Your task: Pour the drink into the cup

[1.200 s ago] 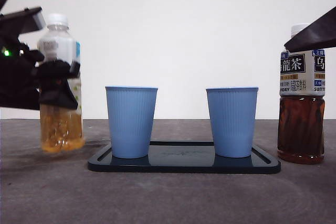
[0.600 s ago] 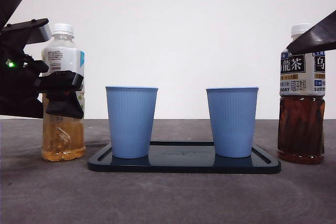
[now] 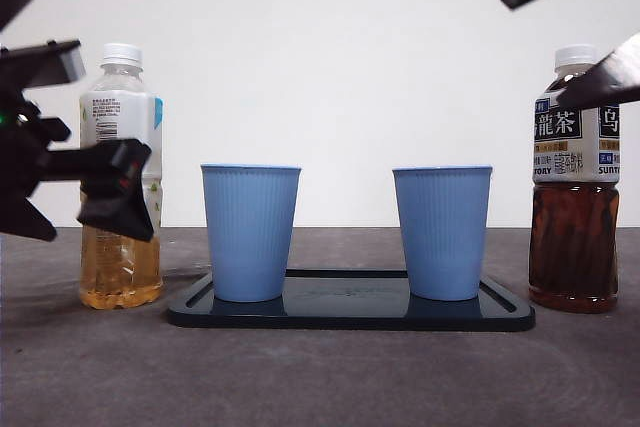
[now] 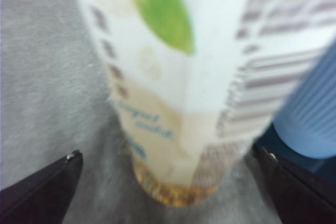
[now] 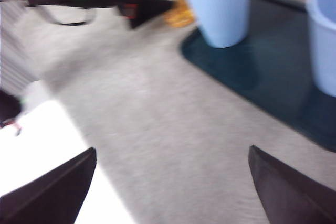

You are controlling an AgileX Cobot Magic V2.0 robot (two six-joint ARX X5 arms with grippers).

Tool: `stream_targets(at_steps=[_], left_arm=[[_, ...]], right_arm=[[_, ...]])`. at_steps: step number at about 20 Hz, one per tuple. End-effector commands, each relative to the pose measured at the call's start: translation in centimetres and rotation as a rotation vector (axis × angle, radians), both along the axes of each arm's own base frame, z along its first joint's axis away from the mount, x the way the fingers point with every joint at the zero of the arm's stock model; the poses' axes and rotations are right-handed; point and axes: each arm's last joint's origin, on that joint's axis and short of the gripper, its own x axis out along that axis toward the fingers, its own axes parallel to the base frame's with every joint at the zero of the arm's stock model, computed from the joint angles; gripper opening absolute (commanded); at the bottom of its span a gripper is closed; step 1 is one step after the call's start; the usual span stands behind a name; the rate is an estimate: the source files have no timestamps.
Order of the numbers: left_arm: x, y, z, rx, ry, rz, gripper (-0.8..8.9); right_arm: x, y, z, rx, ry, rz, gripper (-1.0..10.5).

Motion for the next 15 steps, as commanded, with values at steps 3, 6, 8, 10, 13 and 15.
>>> stream_targets(at_steps=[3,6,8,10,13,15], left_arm=[[-1.9,0.7,2.8,-0.042,-0.015,0.014,6.26],[-3.9,1.5,4.6,-0.077,-0.021,0.028,6.19],[-5.6,1.9,5.5,-0.099,-0.014,0.016,5.83],[-7.1,2.2,6.2,-0.131,-0.016,-0.017,5.52],[-9.0,2.7,7.1,-0.202,-0.024,-0.043,4.9],[-10.0,2.9,7.6,-0.231,-0.042,-0.087,2.82]], right_arm=[[0.2,0.1,0.6,-0.008,-0.036,-0.043,4.5],[0.4,-0.1,0.6,-0.04,-0.062,-0.114,4.5],[0.6,-0.3,0.6,-0.078,-0.088,-0.193,4.5],[0.7,-0.4,0.5,-0.108,-0.109,-0.254,4.5],[0.8,-0.5,0.5,-0.121,-0.118,-0.279,4.5],[0.8,-0.5,0.5,-0.12,-0.118,-0.278,4.5]])
